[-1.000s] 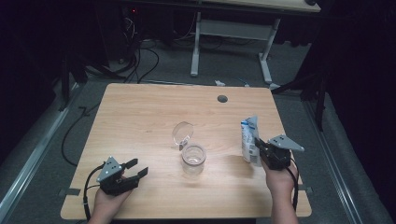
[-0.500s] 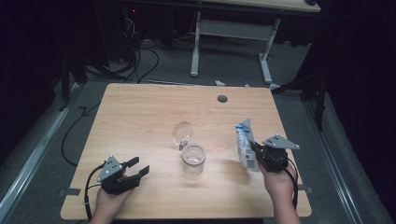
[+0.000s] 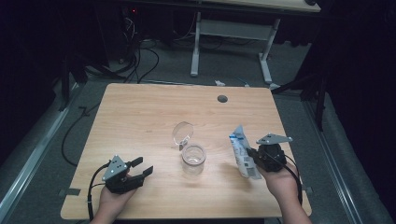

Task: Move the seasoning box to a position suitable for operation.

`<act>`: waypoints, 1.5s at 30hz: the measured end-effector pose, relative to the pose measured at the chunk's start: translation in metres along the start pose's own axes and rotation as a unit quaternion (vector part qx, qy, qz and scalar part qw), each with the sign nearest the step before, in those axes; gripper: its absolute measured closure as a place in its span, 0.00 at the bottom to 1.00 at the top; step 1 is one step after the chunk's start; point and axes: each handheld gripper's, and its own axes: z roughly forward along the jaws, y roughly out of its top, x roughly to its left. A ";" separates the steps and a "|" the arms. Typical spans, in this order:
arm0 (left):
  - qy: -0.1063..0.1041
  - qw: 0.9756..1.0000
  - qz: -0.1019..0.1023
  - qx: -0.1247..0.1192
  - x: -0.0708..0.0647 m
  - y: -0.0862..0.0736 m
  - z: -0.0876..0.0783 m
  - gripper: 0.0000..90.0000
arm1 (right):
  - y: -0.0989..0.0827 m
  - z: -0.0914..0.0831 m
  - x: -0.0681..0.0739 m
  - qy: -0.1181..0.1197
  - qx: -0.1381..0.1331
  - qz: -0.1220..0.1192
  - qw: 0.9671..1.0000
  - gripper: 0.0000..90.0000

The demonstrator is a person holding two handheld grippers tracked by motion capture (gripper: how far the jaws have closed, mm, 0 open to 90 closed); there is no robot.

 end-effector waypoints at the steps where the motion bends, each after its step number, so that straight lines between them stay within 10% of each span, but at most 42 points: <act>1: 0.000 1.000 0.000 0.000 0.000 0.000 0.000 0.46 | 0.002 -0.001 0.001 0.003 0.008 -0.003 1.000 1.00; 28: -0.007 1.000 0.005 0.005 -0.004 -0.002 0.001 0.46 | 0.027 -0.006 0.006 0.032 0.156 -0.040 0.986 1.00; 45: -0.015 1.000 0.013 0.012 -0.007 -0.003 0.004 0.46 | 0.030 -0.006 0.008 0.044 0.230 -0.043 0.971 1.00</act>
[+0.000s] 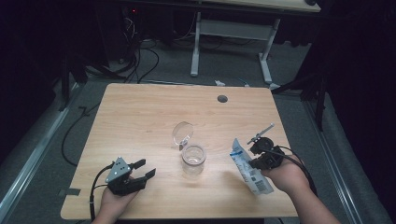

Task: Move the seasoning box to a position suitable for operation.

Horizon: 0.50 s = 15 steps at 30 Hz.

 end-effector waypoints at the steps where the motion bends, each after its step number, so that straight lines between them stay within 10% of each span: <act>1: -0.003 1.000 0.002 0.000 -0.001 0.000 0.001 0.47 | 0.001 0.000 0.001 -0.004 0.007 -0.007 1.000 1.00; 15: -0.020 0.999 0.029 0.009 -0.014 0.001 0.006 0.47 | 0.013 -0.017 0.013 0.002 0.010 -0.018 1.000 1.00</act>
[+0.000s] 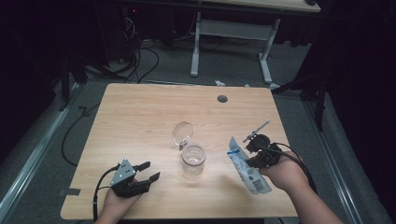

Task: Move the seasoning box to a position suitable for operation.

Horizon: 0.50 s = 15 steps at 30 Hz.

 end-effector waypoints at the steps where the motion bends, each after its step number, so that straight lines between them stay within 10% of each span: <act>1: -0.002 1.000 0.005 0.000 -0.002 0.001 0.001 0.46 | 0.000 -0.001 0.002 0.002 0.003 0.008 1.000 1.00; 8: -0.015 0.999 0.028 -0.007 -0.022 0.007 0.015 0.42 | 0.002 -0.001 0.005 0.001 0.015 -0.003 1.000 1.00; 15: -0.072 0.996 0.048 0.002 -0.060 0.017 0.046 0.40 | 0.003 0.000 0.007 -0.001 0.018 -0.010 1.000 1.00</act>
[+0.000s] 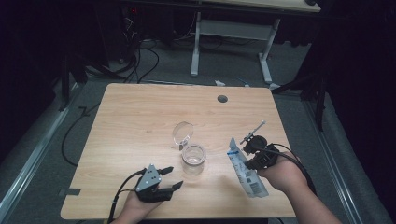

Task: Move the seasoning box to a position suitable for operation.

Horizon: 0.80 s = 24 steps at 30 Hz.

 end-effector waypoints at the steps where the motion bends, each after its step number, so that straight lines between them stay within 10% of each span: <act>1: -0.008 1.000 0.003 0.000 -0.005 0.002 0.006 0.40 | 0.000 0.000 0.000 0.000 -0.001 -0.001 1.000 1.00; 10: -0.056 0.998 0.014 -0.007 -0.030 0.025 0.054 0.42 | 0.005 -0.002 0.004 -0.001 0.005 -0.007 1.000 1.00; 24: -0.068 0.997 0.034 -0.003 -0.040 0.020 0.056 0.41 | 0.023 -0.005 0.017 0.002 -0.003 -0.025 1.000 1.00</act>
